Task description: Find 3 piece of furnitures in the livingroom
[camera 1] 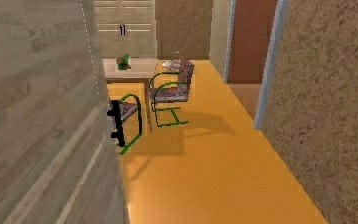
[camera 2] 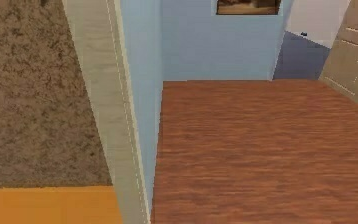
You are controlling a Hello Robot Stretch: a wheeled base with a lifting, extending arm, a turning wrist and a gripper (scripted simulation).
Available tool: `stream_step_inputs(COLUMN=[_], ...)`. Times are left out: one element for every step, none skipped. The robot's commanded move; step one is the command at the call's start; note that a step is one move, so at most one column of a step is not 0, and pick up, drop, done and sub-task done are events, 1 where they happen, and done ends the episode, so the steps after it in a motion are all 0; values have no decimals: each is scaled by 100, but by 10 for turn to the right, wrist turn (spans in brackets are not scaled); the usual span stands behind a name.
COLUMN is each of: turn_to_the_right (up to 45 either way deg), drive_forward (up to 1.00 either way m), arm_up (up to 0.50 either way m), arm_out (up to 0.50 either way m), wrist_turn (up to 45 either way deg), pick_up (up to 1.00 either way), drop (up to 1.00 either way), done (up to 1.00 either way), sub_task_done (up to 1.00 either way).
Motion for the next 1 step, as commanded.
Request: stream_step_inputs(turn_to_the_right=[0], drive_forward=[100], arm_up=[0], arm_out=[0], wrist_turn=[0], pick_up=[0], drop=[0], done=[0], sub_task_done=[0])
